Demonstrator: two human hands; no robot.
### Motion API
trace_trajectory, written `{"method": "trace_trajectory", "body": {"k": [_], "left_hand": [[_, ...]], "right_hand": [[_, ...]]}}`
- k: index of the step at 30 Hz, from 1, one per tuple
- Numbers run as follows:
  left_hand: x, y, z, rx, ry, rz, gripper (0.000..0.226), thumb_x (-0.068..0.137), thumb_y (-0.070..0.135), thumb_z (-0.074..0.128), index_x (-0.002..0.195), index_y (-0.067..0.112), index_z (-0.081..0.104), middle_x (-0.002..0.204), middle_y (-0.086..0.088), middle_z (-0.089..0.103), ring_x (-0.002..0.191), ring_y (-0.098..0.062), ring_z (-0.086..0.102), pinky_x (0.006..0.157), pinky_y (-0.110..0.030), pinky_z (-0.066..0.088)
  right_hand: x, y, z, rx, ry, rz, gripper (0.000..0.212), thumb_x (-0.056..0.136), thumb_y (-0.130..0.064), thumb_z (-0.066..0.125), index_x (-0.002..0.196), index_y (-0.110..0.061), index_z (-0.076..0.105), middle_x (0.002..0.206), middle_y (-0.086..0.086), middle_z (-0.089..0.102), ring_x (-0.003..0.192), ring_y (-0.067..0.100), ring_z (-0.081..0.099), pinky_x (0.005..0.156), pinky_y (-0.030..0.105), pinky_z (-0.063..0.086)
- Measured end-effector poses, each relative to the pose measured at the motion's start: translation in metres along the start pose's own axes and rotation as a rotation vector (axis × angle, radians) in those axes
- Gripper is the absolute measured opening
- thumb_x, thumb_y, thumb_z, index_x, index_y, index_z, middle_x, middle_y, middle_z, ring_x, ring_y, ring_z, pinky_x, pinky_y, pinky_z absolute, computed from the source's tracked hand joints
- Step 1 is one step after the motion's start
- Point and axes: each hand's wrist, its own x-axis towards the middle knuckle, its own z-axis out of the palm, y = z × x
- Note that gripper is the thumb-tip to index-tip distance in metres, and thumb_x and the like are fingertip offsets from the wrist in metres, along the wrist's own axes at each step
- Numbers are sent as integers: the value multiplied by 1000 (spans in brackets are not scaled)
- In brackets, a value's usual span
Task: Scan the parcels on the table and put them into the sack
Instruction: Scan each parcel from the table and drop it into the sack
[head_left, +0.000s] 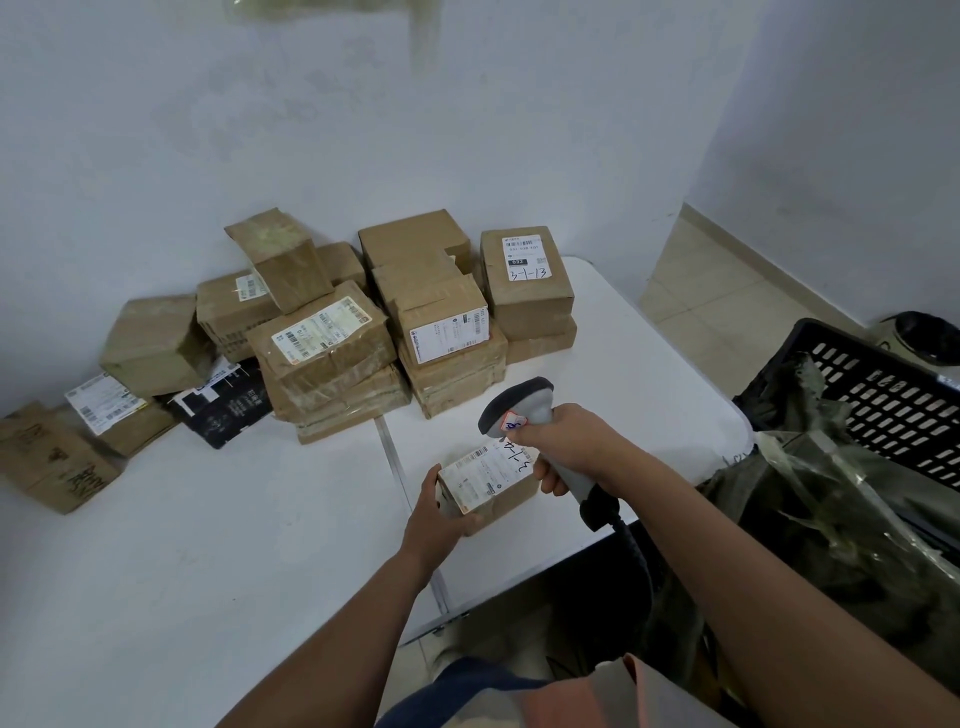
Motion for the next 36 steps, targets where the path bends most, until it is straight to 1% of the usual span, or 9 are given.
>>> {"method": "trace_trajectory", "body": {"k": [4,9,13,17,19,22,24,28,36], "left_hand": [[-6,4,0,38,-10,12,75,77,23,83,133,28,33,137,5,44,121,-15,45,81,-18,47],[-9,7,18,24,-109,-99,66,82,59,67,130,21,42,130,0,54,113,-15,55,91,-29,46],[-16,20,63,-10,-305,-164,63,88,60,56,127,11,51,120,-7,65,103,-17,67,85,-26,53],[-27,35,122,126,-568,-239,82,69,79,65,122,17,60,117,-5,70,110,-22,66,102,-43,50],[-35,40,153,223,-695,-291,84,68,82,65,126,22,60,121,-1,69,115,-20,64,104,-43,48],[-57,52,202,295,-851,-381,49,86,66,59,115,26,64,112,2,72,107,-18,68,96,-32,53],[-69,53,233,333,-907,-453,47,87,63,56,112,25,64,109,0,73,105,-21,68,93,-30,54],[-83,44,288,359,-883,-601,73,79,73,56,117,11,65,109,-16,71,103,-27,68,87,-32,56],[-82,48,373,112,-672,-763,49,94,53,53,117,11,62,115,-14,67,111,-27,60,97,-35,49]], "right_hand": [[-4,27,-10,113,22,52,39,92,-39,63,97,0,60,65,13,64,47,18,58,48,24,49],[-16,101,-46,327,166,202,37,92,-36,65,101,0,60,67,14,63,50,20,59,49,26,50],[-40,176,-91,538,347,305,33,93,-31,66,94,1,61,61,12,58,47,20,56,47,26,46],[-79,248,-129,714,517,431,30,96,-28,63,93,2,60,65,14,55,53,22,55,47,28,45],[-100,280,-139,798,572,514,30,96,-28,62,92,2,59,68,14,56,57,24,55,52,32,45],[-127,329,-142,905,639,578,31,96,-28,63,84,0,58,66,14,55,56,24,54,52,33,45],[-140,357,-140,961,657,605,33,96,-30,63,81,0,57,64,14,54,52,24,53,49,29,45],[-155,395,-141,1033,659,634,35,95,-30,63,77,-1,57,64,14,55,54,24,53,52,31,45],[-163,422,-160,1046,612,621,34,94,-33,65,81,-3,57,65,12,57,53,22,56,51,29,47]]}}
